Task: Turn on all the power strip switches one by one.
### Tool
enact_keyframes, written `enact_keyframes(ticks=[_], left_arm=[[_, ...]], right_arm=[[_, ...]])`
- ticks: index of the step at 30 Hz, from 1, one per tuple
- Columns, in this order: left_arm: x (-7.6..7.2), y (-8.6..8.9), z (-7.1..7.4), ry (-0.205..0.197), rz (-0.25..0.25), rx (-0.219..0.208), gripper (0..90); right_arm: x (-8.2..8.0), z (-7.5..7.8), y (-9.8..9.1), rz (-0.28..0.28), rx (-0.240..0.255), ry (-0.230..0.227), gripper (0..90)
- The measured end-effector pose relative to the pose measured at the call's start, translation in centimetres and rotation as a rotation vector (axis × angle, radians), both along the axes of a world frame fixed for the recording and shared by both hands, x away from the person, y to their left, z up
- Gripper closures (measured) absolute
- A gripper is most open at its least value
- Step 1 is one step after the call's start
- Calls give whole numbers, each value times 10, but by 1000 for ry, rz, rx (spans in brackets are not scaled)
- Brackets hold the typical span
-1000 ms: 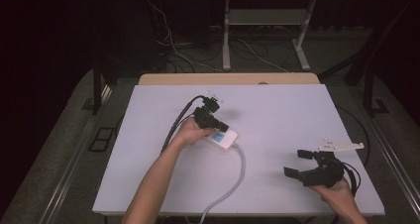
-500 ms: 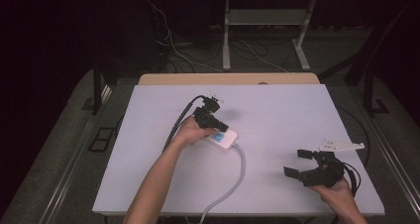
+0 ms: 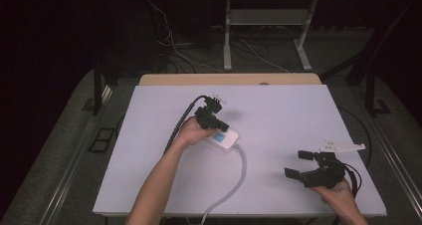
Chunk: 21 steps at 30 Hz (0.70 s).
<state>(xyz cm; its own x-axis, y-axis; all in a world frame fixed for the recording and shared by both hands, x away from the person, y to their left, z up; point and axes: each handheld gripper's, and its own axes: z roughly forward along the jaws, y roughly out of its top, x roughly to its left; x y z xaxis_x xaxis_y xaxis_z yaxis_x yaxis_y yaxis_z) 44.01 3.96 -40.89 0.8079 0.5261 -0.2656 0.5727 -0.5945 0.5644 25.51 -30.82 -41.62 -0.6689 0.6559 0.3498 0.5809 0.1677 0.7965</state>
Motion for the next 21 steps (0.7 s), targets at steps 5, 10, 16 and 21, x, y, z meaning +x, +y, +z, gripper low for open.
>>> enact_keyframes(ticks=[5,10,16,21], left_arm=[[-1,4,8,-17,-6,-3,899],[-1,8,19,-34,-1,-21,898],[1,13,32,-55,4,-25,898],[3,19,43,-74,20,-40,898]], right_arm=[[0,0,0,-1,0,0,5],[1,0,0,-4,-2,1,5],[1,-1,-1,-5,-2,4,5],[1,-1,-1,-5,-3,3,5]])
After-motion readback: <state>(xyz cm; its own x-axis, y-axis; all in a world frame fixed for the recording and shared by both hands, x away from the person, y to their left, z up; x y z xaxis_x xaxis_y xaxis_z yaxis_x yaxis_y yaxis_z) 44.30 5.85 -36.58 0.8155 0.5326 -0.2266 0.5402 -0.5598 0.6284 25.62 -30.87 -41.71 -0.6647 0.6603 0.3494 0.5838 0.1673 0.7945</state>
